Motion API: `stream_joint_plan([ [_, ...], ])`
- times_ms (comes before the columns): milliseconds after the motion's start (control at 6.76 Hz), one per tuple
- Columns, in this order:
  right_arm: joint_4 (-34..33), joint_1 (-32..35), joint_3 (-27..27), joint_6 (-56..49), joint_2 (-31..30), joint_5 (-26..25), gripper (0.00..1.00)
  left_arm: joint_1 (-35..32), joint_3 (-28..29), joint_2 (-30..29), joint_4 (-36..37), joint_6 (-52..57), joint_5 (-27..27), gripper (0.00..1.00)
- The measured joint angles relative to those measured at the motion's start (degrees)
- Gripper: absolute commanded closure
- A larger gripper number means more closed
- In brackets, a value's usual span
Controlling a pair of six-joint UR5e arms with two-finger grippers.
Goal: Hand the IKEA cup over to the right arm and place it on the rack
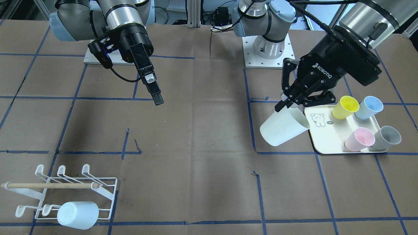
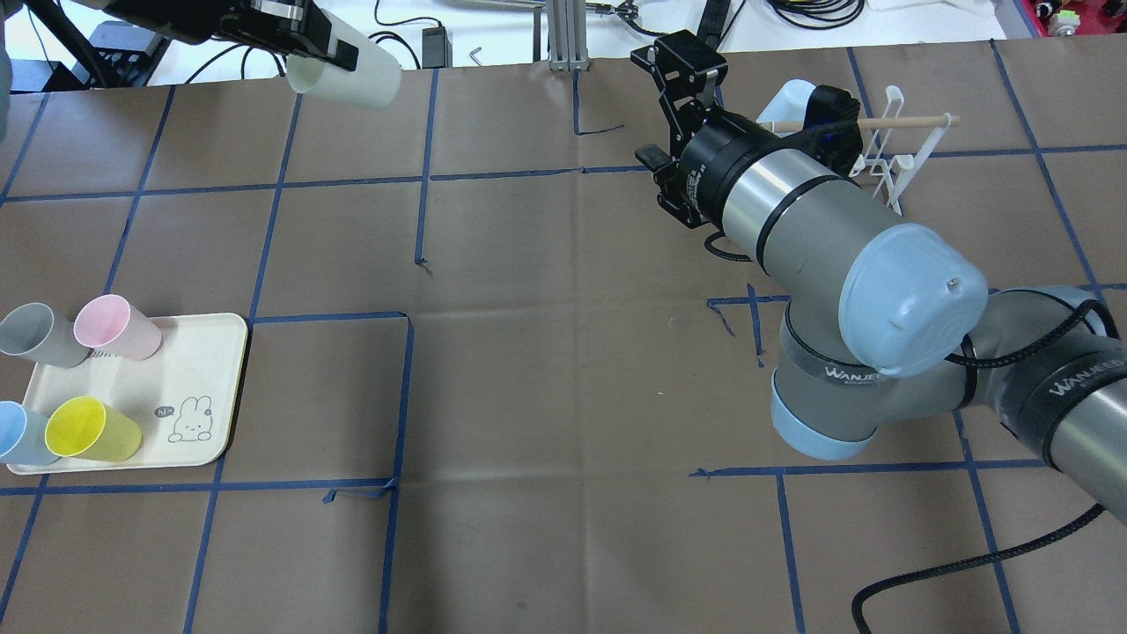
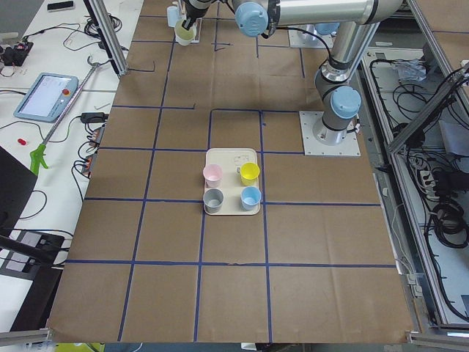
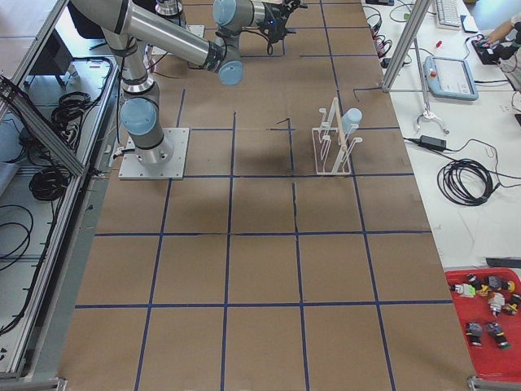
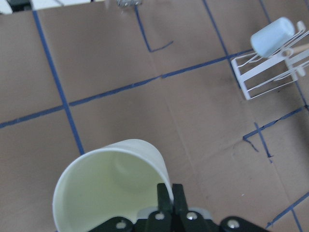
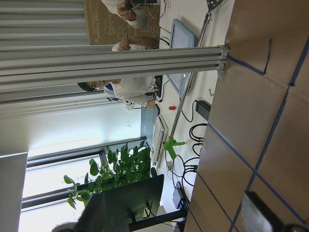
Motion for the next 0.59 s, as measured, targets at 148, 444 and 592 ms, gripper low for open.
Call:
stream_joint_plan([
  [148, 0.1, 0.0, 0.0, -0.14, 0.06, -0.02, 0.0, -0.05, -4.47, 0.98, 9.05, -0.12, -5.34, 1.0],
  [444, 0.1, 0.01, 0.07, -0.23, 0.35, -0.03, 0.0, -0.11, -13.55, 0.98, 27.72, -0.23, -14.15, 1.0],
  [592, 0.43, 0.0, 0.13, -0.24, 0.49, -0.05, 0.0, -0.15, -18.81, 0.39, 38.27, -0.3, -17.0, 1.0],
])
